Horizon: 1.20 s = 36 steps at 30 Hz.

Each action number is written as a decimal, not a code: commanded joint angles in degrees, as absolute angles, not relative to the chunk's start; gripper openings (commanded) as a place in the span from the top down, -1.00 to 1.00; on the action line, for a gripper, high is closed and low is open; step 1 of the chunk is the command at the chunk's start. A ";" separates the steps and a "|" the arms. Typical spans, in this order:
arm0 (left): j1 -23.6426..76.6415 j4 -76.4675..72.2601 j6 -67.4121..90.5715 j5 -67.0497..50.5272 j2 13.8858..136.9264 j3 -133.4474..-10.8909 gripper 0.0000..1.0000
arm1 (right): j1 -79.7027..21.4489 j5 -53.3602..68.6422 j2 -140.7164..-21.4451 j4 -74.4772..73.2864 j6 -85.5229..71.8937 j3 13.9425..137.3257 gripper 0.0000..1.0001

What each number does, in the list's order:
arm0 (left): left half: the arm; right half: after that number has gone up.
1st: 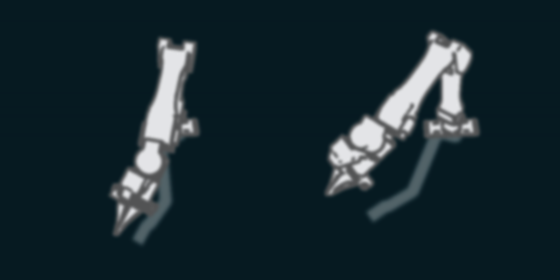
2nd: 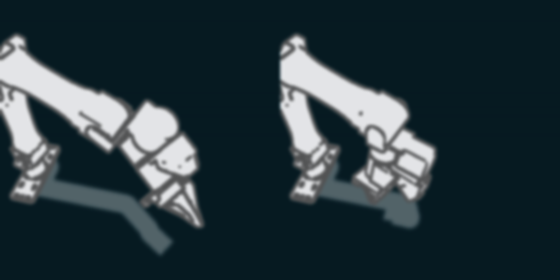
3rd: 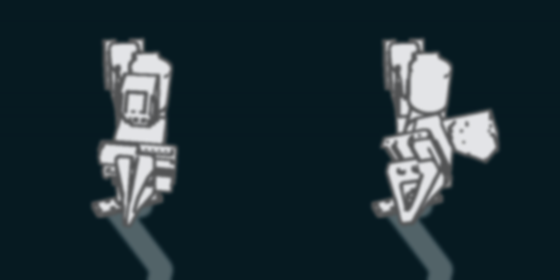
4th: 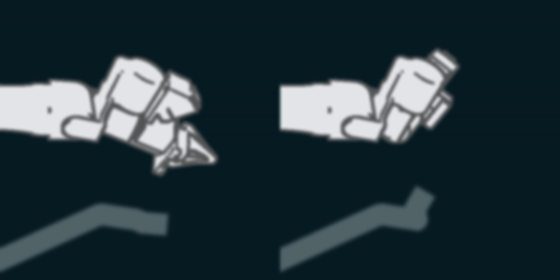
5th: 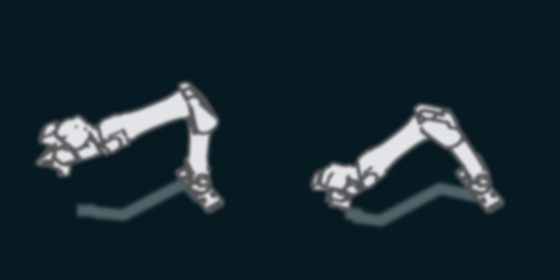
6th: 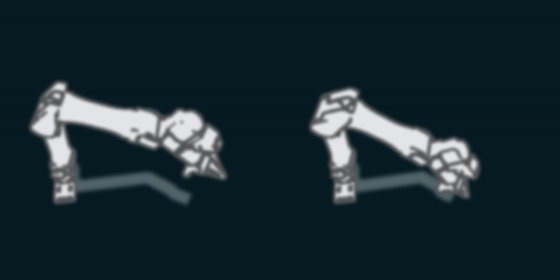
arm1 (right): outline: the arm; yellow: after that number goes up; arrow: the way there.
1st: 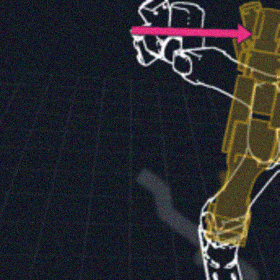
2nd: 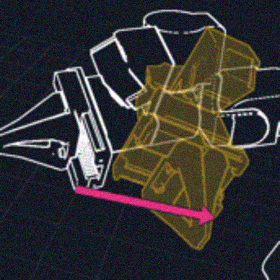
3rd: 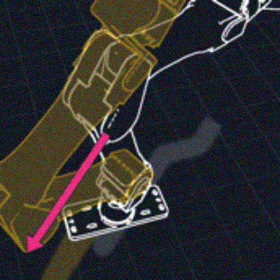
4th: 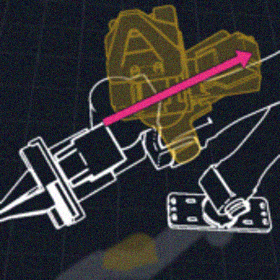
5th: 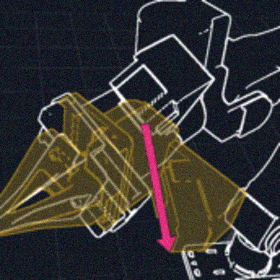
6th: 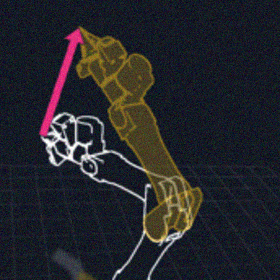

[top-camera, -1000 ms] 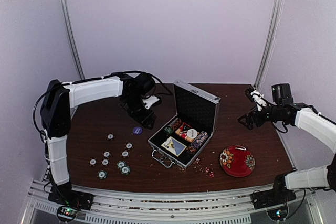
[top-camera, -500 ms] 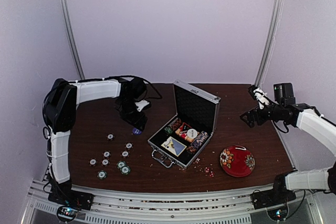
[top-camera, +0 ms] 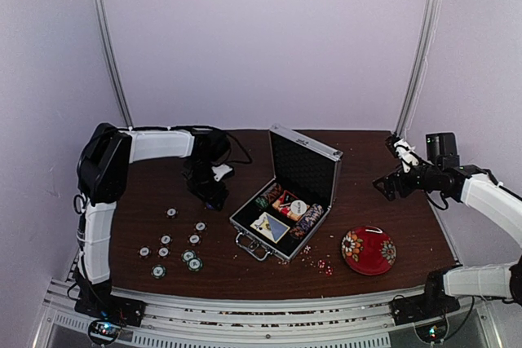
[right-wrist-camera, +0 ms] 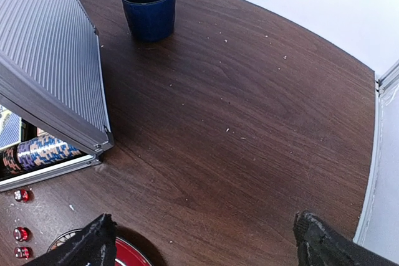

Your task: Pack up texas hold em set

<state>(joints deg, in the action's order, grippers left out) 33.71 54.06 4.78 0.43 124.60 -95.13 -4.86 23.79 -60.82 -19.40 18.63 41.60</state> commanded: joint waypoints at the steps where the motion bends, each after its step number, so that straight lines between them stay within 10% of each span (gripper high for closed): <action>1: 32.80 53.65 3.90 1.43 125.37 -96.06 -0.43 | -5.19 23.95 -60.82 -17.84 19.63 40.80 -1.00; 36: 32.62 54.82 2.82 -3.63 128.42 -97.56 0.12 | -5.25 24.87 -60.90 -17.84 20.65 40.18 -1.00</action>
